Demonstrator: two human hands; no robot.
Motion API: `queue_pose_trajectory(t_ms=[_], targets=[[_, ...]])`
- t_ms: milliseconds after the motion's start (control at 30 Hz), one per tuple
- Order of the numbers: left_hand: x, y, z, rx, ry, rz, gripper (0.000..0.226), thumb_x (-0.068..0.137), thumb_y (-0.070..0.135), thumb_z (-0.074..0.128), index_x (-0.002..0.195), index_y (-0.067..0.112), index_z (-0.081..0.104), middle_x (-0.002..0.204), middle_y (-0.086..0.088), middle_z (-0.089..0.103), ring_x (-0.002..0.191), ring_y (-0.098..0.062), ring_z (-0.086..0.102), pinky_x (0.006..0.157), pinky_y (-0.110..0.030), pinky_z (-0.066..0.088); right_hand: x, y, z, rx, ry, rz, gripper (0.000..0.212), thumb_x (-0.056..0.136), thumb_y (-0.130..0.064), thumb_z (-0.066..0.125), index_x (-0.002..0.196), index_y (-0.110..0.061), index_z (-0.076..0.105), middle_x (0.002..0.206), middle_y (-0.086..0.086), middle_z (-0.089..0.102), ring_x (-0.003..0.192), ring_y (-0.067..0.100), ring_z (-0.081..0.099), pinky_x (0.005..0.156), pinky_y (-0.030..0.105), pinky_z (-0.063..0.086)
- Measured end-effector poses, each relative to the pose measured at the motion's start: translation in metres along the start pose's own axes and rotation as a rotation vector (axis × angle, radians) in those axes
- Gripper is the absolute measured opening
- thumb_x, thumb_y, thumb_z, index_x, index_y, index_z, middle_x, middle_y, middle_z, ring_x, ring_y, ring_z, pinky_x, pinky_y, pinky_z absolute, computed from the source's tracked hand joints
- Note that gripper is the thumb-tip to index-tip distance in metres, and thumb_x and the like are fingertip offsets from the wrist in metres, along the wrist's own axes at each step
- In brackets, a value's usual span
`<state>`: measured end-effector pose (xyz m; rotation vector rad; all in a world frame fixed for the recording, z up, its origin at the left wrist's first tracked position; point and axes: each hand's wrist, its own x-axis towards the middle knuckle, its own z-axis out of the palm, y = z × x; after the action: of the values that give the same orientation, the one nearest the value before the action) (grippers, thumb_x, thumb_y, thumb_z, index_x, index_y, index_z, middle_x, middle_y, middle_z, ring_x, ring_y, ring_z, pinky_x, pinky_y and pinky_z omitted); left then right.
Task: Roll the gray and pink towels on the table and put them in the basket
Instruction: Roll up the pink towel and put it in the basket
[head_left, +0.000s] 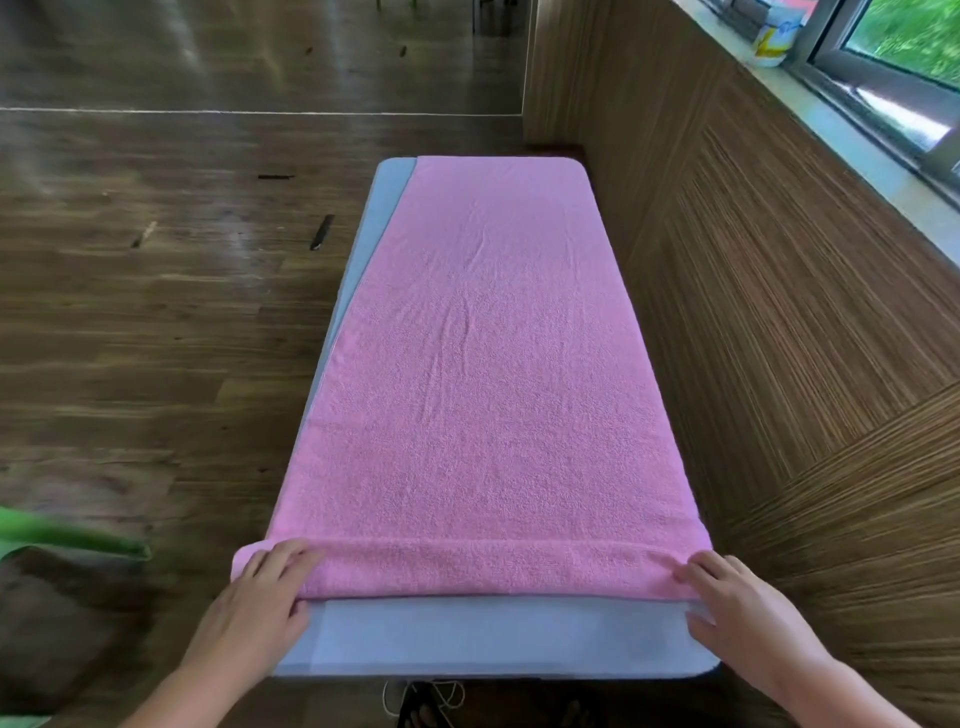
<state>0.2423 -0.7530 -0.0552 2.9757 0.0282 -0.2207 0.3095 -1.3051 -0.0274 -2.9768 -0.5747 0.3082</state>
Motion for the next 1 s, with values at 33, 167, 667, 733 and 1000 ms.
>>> queue_pose_trajectory(t_ms=[33,167,667,733,1000], targets=[[0.002,-0.004,0.001,0.015,0.025,0.012,0.063,0.065,0.016,0.076,0.125,0.028,0.065,0.126,0.013,0.054,0.110,-0.017,0.051,0.071,-0.034,0.059,0.001,0.005,0.009,-0.088,0.031,-0.045,0.058,0.049,-0.024,0.088,0.104,-0.026,0.068,0.092,-0.013,0.055,0.073,0.010,0.049,0.062,0.024,0.054],[0.009,-0.012,-0.006,0.065,0.056,-0.004,0.053,0.066,0.014,0.073,0.117,0.026,0.071,0.116,0.014,0.061,0.100,-0.012,0.051,0.070,-0.028,0.055,0.019,0.018,0.010,-0.204,0.095,0.065,0.050,0.046,-0.019,0.087,0.094,-0.020,0.076,0.106,-0.003,0.067,0.092,0.024,0.055,0.064,0.038,0.055],[0.012,-0.014,-0.038,0.106,-0.147,-0.118,0.013,0.093,0.035,0.049,0.099,0.046,0.054,0.099,0.024,0.046,0.101,0.001,0.037,0.082,-0.026,0.027,0.018,0.009,-0.013,-0.114,-0.061,0.132,0.012,0.070,-0.029,0.077,0.067,-0.031,0.067,0.078,-0.014,0.050,0.070,0.010,0.046,0.051,0.020,0.044],[0.009,-0.016,-0.038,0.117,-0.155,-0.118,0.017,0.093,0.035,0.049,0.105,0.046,0.055,0.101,0.024,0.047,0.103,0.001,0.038,0.083,-0.026,0.028,0.015,0.008,-0.014,-0.078,-0.094,0.196,0.008,0.076,-0.030,0.074,0.073,-0.032,0.067,0.083,-0.013,0.049,0.074,0.010,0.047,0.056,0.020,0.041],[0.003,-0.029,-0.028,0.150,-0.154,-0.111,0.012,0.089,0.033,0.055,0.079,0.038,0.053,0.085,0.021,0.048,0.093,-0.001,0.040,0.077,-0.027,0.032,0.012,0.013,-0.023,-0.113,-0.197,0.103,0.013,0.091,-0.035,0.053,0.081,-0.041,0.048,0.087,-0.020,0.050,0.089,0.004,0.040,0.056,0.019,0.035]])
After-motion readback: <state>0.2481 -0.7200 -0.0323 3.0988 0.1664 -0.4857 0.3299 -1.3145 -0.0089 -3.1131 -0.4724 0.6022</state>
